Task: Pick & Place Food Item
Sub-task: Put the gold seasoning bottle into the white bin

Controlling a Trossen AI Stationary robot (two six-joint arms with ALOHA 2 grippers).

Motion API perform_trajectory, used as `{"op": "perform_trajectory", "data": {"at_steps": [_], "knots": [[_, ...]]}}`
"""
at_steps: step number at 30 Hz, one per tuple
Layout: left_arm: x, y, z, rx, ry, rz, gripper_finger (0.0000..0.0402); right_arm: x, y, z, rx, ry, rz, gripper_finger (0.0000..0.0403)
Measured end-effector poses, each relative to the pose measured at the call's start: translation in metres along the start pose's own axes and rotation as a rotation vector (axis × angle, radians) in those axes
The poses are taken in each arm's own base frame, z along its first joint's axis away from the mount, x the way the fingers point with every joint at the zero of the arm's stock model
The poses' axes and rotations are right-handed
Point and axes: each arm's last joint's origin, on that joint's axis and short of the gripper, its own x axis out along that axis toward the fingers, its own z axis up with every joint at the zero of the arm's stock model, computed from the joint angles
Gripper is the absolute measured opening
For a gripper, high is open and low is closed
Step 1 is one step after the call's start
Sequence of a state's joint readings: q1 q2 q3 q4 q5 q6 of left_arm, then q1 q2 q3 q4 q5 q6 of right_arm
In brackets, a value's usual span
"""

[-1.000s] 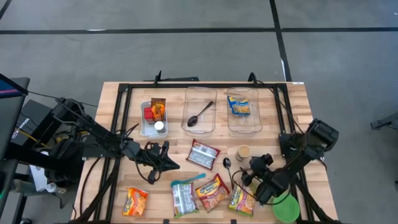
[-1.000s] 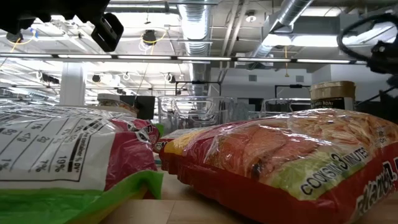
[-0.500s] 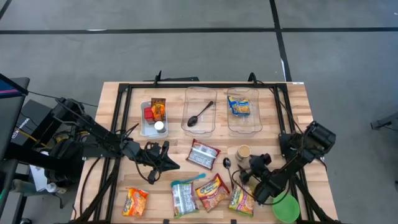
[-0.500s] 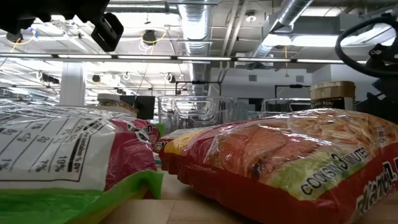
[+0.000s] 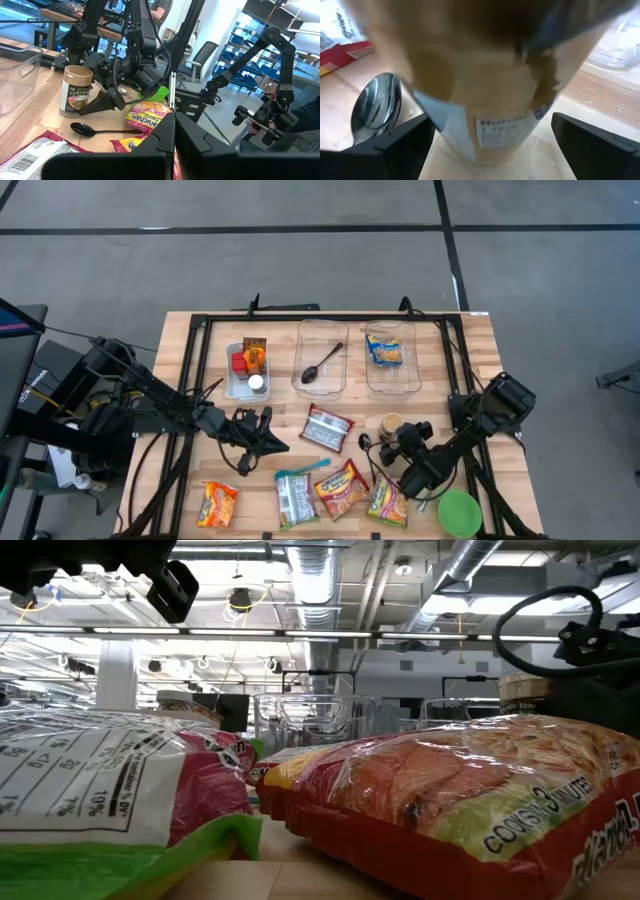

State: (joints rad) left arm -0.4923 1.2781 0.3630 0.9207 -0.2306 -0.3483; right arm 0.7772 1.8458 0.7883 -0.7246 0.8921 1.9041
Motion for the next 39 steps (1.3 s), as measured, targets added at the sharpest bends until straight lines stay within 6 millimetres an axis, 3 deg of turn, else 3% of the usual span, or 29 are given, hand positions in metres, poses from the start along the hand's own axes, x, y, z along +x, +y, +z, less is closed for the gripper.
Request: {"op": "perform_trajectory", "data": {"at_steps": [39], "knots": [[0.0,0.0,0.0,0.0,0.0,0.0,0.0,0.017,0.008,0.011,-0.06,0.013,-0.023,0.0389]]}}
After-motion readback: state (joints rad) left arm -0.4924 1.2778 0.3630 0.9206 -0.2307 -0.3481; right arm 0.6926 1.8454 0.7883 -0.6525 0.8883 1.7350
